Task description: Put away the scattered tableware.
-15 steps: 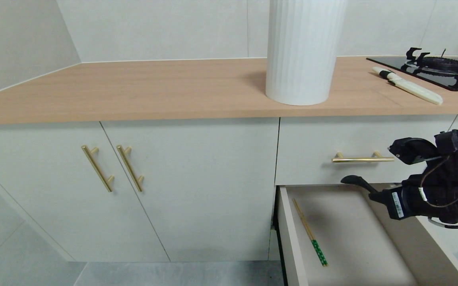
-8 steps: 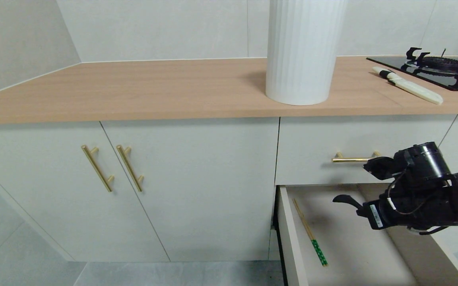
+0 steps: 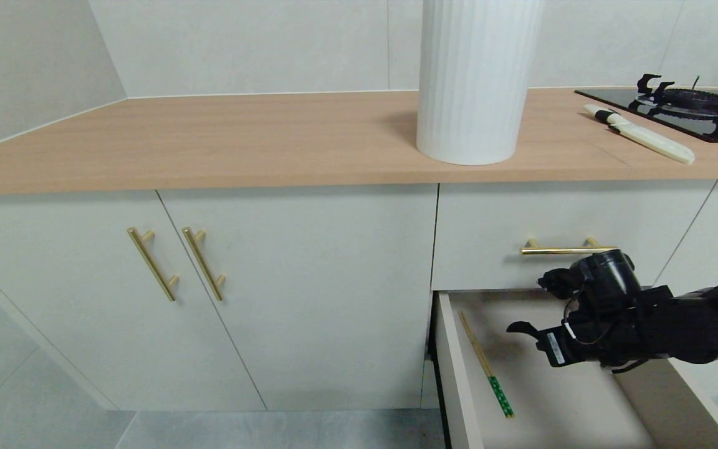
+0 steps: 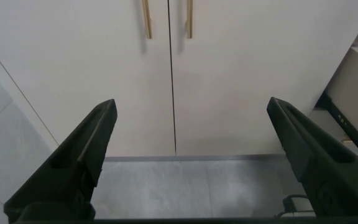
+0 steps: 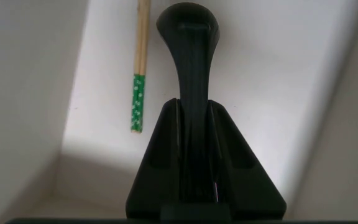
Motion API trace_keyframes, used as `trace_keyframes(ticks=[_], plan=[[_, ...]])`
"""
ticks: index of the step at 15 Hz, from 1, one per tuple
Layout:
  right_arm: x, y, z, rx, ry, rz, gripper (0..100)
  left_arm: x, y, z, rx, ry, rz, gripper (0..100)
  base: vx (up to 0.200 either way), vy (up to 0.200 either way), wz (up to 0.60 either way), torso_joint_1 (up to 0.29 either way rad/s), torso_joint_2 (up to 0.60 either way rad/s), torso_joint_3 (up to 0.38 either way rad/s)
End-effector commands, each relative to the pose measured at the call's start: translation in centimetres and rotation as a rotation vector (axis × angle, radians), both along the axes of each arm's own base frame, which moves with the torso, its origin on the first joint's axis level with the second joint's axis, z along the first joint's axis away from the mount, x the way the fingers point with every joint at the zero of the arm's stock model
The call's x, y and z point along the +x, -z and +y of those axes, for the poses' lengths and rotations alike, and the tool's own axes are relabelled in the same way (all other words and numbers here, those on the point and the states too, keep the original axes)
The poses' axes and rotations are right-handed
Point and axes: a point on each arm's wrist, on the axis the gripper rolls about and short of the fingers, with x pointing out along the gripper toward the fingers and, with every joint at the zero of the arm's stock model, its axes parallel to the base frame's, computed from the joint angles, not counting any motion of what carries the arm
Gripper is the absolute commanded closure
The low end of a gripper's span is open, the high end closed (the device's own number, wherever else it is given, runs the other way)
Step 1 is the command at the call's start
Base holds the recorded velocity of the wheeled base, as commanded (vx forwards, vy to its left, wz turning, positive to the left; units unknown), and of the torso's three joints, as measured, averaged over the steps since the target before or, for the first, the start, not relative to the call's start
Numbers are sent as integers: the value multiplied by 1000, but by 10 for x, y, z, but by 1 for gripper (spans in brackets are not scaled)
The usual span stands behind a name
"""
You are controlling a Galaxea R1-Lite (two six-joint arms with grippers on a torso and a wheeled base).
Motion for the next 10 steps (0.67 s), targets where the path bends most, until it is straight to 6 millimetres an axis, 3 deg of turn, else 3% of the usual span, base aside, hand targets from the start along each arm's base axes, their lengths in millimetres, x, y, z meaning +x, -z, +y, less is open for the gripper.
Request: trace_keyframes(ticks=[1,4,10], plan=[[6,24,2,-12,6,60,100,0,0,0,0,1,0,0,0,0,0,0,0,0],[16,47,3,1,32,64,100,0,0,0,0,-1,0,0,0,0,0,0,0,0],[18,53,0,-2,43,76,100,0,0,0,0,1,0,0,0,0,0,0,0,0]])
